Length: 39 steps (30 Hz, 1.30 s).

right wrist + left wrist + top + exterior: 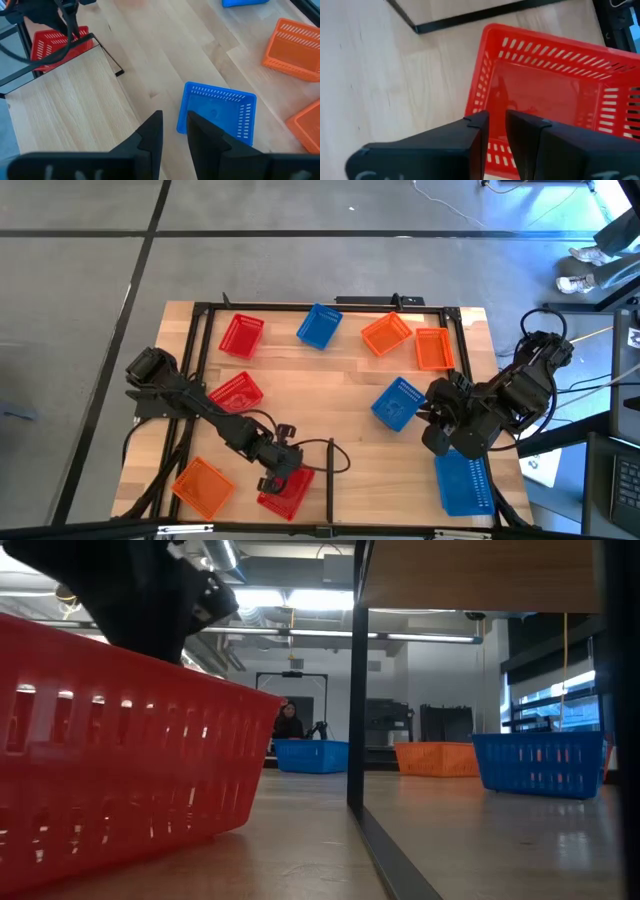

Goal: Stack baskets on shelf by color
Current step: Put the bottom red basket on the shelf

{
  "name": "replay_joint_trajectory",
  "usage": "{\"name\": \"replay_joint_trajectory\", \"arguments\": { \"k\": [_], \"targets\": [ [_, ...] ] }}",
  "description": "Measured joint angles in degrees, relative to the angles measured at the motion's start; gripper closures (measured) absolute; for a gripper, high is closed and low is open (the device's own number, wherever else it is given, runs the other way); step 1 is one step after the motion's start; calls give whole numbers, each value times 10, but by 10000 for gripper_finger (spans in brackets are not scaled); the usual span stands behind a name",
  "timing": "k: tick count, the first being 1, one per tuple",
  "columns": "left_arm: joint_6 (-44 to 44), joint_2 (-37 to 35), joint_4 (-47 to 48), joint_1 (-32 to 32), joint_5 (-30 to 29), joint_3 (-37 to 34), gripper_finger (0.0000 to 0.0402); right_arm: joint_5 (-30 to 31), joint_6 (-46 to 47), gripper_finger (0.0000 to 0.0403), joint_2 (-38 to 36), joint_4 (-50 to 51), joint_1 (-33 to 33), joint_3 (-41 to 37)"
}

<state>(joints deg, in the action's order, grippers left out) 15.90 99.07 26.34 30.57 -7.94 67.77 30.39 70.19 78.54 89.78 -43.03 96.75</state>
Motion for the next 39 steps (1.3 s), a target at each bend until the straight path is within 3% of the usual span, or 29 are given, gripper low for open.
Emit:
{"name": "replay_joint_trajectory", "arguments": {
  "k": [11, 15, 28, 39],
  "targets": [
    [0, 0, 43, -5, -37, 2, 347, 0, 0, 318, 0, 0, 0, 0],
    [0, 0, 43, -9, -15, 2, 347, 0, 0, 318, 0, -3, 0, 0],
    [-2, 33, 36, -10, -18, 1, 347, 1, 0, 318, 0, -3, 0, 0],
    [-14, 11, 38, -15, -21, 8, 347, 2, 0, 318, 0, -4, 0, 0]
  ]
}}
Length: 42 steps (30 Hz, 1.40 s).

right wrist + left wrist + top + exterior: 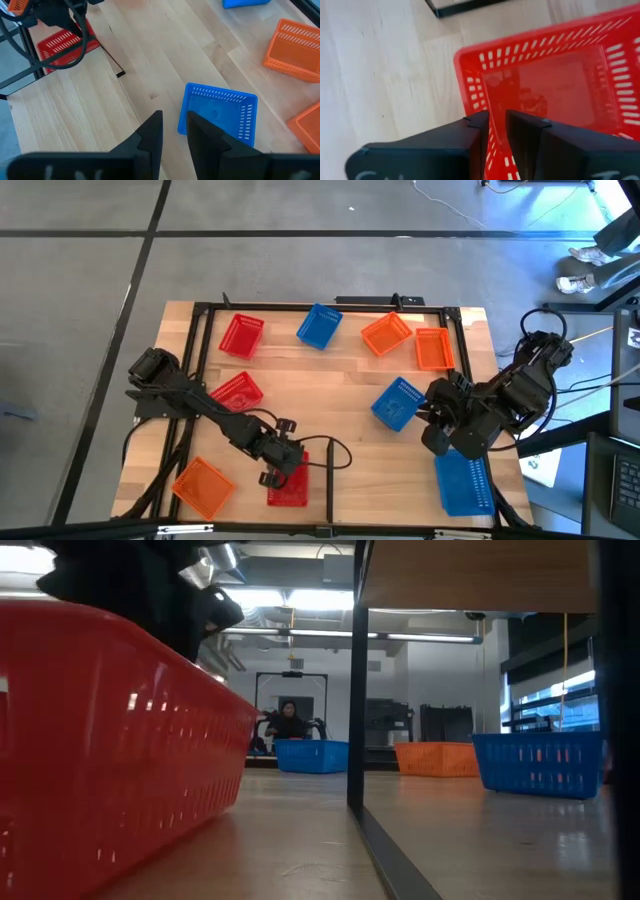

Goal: Stack baskets on shelf by color
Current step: Put the bottom red basket on the shelf

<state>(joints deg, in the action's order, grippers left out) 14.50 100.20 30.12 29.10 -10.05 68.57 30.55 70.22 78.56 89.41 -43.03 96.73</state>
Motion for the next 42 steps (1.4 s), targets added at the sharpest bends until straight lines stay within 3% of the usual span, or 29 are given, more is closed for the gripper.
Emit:
{"name": "replay_joint_trajectory", "arguments": {
  "k": [7, 17, 22, 27, 42],
  "targets": [
    [34, -1, 42, -2, -4, 3, 347, 5, 0, 318, 0, 0, 0, 0],
    [31, 0, 31, -2, -36, 3, 347, 5, 1, 318, 0, 0, 0, 0],
    [29, 0, 43, -3, -76, 3, 347, 5, 1, 318, 0, 0, 0, 0],
    [33, 0, 53, -6, -39, 3, 347, 5, 1, 318, 0, 0, 0, 0],
    [64, 0, 52, -6, -22, -23, 347, 13, 0, 318, 0, 0, 0, 0]
  ]
}}
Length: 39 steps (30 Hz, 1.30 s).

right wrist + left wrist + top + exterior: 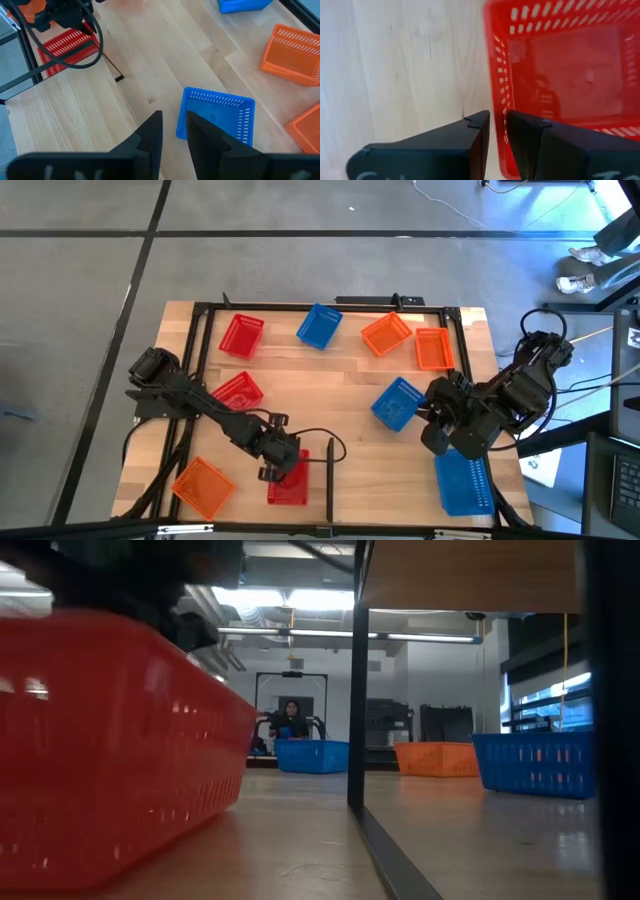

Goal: Stack baskets on shelf by color
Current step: Put the bottom red basket on the shelf

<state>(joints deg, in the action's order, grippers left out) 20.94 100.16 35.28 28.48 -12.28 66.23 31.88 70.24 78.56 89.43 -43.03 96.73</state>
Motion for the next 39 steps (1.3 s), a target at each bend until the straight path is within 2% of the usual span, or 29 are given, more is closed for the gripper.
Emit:
{"name": "replay_joint_trajectory", "arguments": {
  "k": [10, 14, 17, 21, 26, 30, 36, 39],
  "targets": [
    [12, 0, -2, -5, 2, -15, 351, 1, 0, 318, 0, 0, 1, 0],
    [16, 0, -4, -20, 38, -15, 390, 1, 0, 318, 0, 0, 7, 0],
    [30, 0, -3, -37, 65, -15, 396, 1, 0, 318, 0, 0, 12, 0],
    [42, 0, 24, -48, 71, 0, 399, -2, 0, 318, 0, 0, 14, 0],
    [40, 0, 109, -54, 70, 60, 400, -14, -3, 318, 0, 0, 14, 0],
    [40, 0, 215, -54, 56, 148, 401, -15, -18, 318, 0, 0, 14, 0],
    [50, 0, 393, -46, -38, 291, 401, -15, -48, 318, 0, 0, 17, 0],
    [76, 0, 474, -45, -108, 362, 401, -15, -61, 318, 0, -1, 21, 0]
  ]
}}
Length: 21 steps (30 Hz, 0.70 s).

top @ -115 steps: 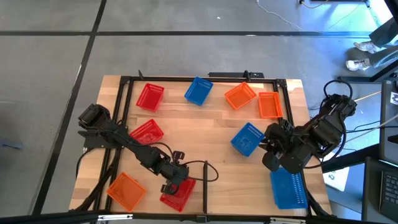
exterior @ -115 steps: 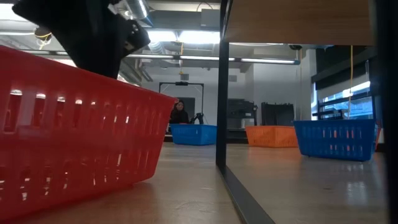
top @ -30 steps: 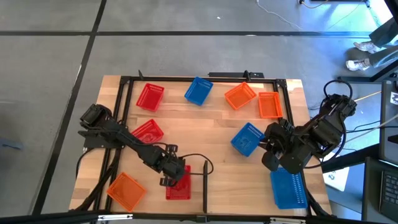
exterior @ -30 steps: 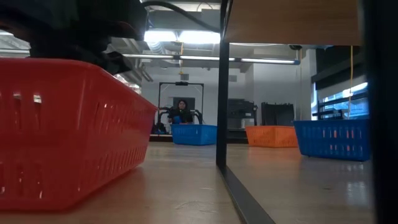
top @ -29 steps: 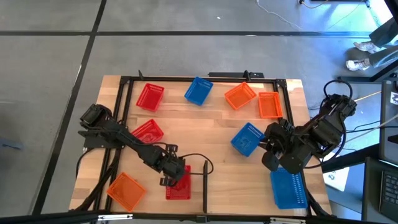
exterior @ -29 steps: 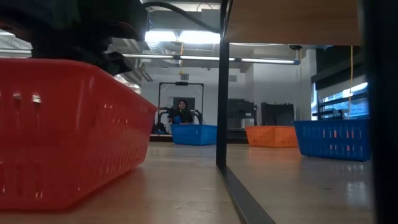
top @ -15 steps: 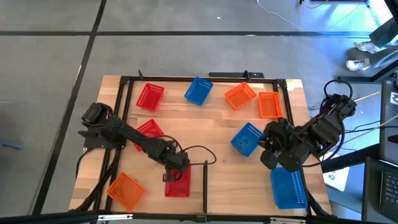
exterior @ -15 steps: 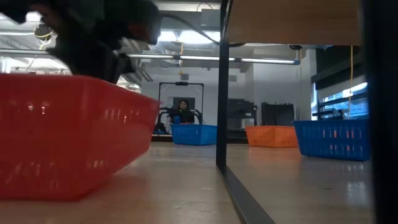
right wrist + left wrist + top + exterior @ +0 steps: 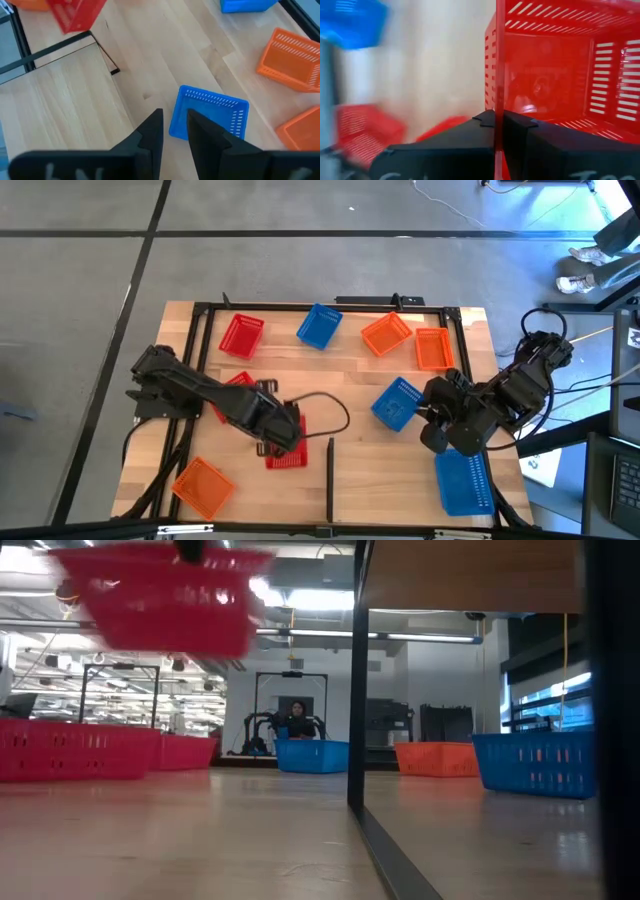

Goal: Stack baskets on shelf by color
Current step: Put the bottom red basket on the shelf

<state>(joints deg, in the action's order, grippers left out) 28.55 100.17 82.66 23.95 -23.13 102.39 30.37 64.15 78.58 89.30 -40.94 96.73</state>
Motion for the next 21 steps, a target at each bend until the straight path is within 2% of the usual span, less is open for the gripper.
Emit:
{"name": "replay_joint_trajectory", "arguments": {
  "k": [4, 7, 14, 18, 21],
  "targets": [
    [7, 0, 28, -9, -110, 71, 401, 12, -19, 318, 0, -2, 15, 0],
    [-28, 0, 13, -23, -186, 101, 401, 30, -36, 318, 0, -6, 28, 0],
    [-164, 0, -121, -58, -352, 106, 401, 32, -98, 318, 0, -56, 66, 0],
    [-262, 0, -220, -69, -413, 106, 401, 48, -195, 318, 5, -120, 85, 0],
    [-309, 0, -273, -77, -426, 106, 401, 56, -277, 318, 13, -168, 98, 0]
  ]
}}
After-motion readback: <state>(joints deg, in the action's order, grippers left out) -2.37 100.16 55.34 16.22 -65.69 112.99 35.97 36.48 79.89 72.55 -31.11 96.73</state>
